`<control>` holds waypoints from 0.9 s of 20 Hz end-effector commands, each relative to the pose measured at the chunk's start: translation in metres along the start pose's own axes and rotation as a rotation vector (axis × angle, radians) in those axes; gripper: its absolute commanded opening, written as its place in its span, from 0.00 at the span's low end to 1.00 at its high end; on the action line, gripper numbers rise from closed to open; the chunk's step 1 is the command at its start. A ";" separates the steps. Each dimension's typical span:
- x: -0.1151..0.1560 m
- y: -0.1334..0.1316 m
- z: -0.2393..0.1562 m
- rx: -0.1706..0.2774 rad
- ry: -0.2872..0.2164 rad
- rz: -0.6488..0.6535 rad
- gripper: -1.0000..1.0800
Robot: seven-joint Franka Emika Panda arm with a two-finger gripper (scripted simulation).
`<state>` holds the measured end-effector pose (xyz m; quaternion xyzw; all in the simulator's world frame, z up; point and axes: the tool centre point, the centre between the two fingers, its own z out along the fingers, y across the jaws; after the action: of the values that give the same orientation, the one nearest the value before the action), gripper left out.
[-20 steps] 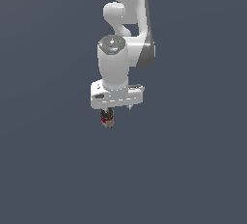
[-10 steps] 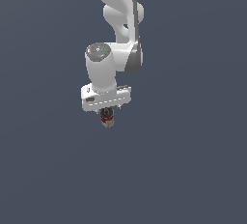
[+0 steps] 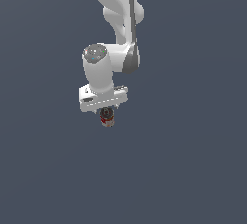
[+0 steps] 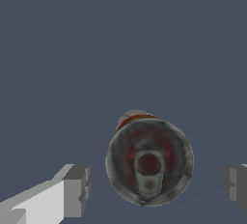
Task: Pick up the object and move it to a goal position.
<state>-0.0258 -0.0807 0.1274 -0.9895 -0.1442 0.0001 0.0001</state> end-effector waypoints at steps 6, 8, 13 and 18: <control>-0.001 0.000 0.021 0.000 0.000 -0.002 0.96; -0.001 0.000 0.032 0.000 0.000 -0.002 0.96; -0.001 0.000 0.048 0.000 0.000 -0.004 0.96; -0.001 0.000 0.050 0.000 0.000 -0.004 0.00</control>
<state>-0.0267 -0.0815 0.0782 -0.9893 -0.1459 0.0002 0.0000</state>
